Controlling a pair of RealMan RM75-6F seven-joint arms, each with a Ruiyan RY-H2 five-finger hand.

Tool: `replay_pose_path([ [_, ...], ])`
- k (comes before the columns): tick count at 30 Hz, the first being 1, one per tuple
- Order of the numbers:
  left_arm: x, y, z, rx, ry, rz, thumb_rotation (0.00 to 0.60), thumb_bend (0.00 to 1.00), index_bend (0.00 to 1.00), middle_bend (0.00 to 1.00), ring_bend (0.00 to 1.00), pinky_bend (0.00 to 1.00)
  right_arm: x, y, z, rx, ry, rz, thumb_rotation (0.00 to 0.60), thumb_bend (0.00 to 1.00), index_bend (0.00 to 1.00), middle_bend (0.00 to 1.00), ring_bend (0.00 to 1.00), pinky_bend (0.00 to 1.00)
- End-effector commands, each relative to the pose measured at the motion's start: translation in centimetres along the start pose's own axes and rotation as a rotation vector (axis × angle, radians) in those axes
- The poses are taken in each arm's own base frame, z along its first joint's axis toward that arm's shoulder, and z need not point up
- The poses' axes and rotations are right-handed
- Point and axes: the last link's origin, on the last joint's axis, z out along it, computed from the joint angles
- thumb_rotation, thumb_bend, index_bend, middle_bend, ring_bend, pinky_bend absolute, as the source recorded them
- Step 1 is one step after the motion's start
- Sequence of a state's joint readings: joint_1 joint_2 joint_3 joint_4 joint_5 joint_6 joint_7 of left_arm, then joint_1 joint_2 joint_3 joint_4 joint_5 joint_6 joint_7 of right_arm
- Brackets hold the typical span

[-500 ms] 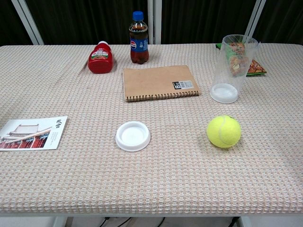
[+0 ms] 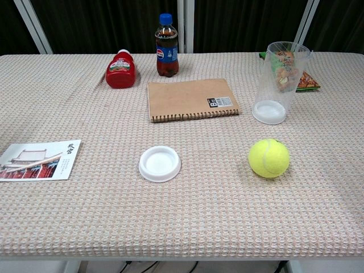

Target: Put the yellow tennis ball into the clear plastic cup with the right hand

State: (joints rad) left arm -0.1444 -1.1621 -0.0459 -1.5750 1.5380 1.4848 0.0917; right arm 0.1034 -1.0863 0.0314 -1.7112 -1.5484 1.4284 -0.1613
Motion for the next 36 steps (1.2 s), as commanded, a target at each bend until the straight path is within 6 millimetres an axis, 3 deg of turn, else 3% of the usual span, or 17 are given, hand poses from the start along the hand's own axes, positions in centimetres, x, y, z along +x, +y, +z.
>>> replay_pose_path([
  [1, 0.0, 0.1, -0.1, -0.005, -0.005, -0.003, 0.6, 0.01, 0.07, 0.03, 0.0, 0.0, 0.1, -1.1, 0.0, 0.052, -0.034, 0.038, 0.6, 0.15, 0.0, 0.0, 0.0, 0.0],
  [7, -0.3, 0.4, -0.2, -0.012, -0.023, -0.001, 0.6, 0.01, 0.07, 0.03, 0.0, 0.0, 0.2, -3.8, 0.7, 0.165, -0.104, -0.009, 0.6, 0.15, 0.0, 0.0, 0.0, 0.0],
  [20, -0.6, 0.2, -0.3, -0.007, -0.034, -0.006, 0.6, 0.01, 0.07, 0.03, 0.0, 0.0, -4.4, -11.0, 4.5, 0.378, -0.297, -0.102, 0.6, 0.17, 0.0, 0.0, 0.0, 0.0],
  [26, -0.7, -0.1, -0.3, -0.002, -0.039, -0.006, 0.6, 0.01, 0.07, 0.03, 0.0, 0.0, -5.9, -13.3, 6.6, 0.396, -0.33, -0.075, 0.6, 0.19, 0.0, 0.0, 0.0, 0.0],
  [36, -0.8, -0.5, -0.5, 0.011, -0.047, -0.037, 0.6, 0.01, 0.07, 0.03, 0.0, 0.0, -8.2, -15.8, 7.4, 0.425, -0.359, -0.042, 0.6, 0.19, 0.0, 0.0, 0.0, 0.07],
])
